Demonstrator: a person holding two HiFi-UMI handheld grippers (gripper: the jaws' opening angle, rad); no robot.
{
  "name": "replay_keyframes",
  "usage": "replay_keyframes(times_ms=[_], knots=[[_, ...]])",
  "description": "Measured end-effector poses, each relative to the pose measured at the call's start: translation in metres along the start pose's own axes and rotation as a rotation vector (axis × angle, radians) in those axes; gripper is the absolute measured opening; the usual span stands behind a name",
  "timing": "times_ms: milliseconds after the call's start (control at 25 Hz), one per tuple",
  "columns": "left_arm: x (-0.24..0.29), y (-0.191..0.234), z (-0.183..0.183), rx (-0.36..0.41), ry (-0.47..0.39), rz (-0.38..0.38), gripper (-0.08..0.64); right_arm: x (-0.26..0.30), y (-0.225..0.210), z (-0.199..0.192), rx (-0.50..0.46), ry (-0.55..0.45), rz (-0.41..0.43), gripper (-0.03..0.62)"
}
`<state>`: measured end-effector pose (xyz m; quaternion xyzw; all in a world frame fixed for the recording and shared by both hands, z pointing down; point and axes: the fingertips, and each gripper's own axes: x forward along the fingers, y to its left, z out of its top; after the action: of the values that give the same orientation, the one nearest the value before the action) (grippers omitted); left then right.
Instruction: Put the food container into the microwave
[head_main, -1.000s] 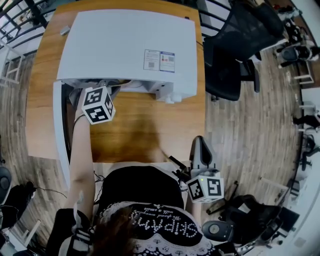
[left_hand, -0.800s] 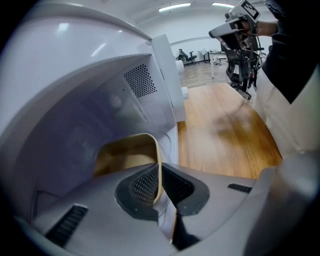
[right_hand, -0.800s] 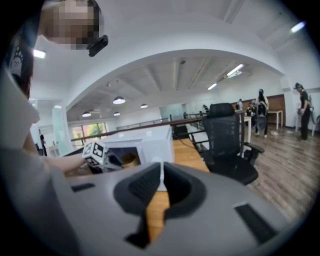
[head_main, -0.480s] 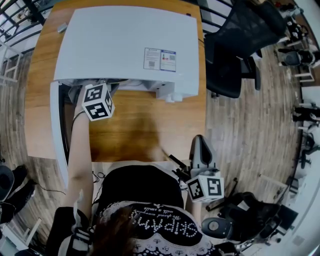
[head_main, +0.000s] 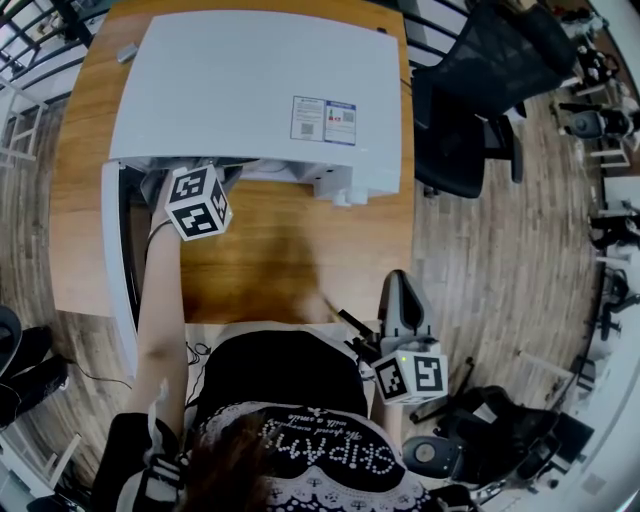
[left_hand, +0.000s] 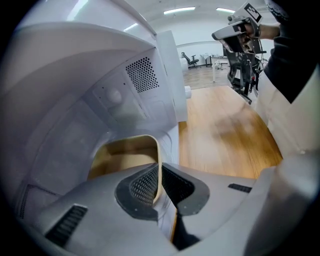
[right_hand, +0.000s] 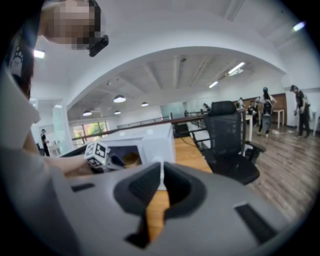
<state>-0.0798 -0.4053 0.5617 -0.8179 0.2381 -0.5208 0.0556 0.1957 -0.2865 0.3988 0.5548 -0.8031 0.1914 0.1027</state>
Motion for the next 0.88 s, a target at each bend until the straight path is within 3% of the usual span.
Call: replay_keyframes(times_ms=[80,160,240,600,880], knots=[[0.001,0.001,-0.001,0.001,0.005,0.013,0.052,0.000,0.000,0.000,0.000,-0.001,0.000,0.038],[0.001,0.000,-0.001,-0.012,0.007,0.012,0.141,0.000,0.000,0.000,0.000,-0.002,0.000,0.038],[0.000,0.000,-0.001,-0.027,0.003,0.014,0.164,0.000,0.000,0.000,-0.001,-0.002,0.000,0.038],[-0.007,0.001,0.002,-0.034,-0.003,0.041,0.172,0.002,0.003,0.000,-0.004,0.000,0.007,0.038],[-0.033,0.003,0.017,-0.072,-0.069,0.113,0.140,0.000,0.007,0.004,-0.011,-0.010,0.021,0.038]])
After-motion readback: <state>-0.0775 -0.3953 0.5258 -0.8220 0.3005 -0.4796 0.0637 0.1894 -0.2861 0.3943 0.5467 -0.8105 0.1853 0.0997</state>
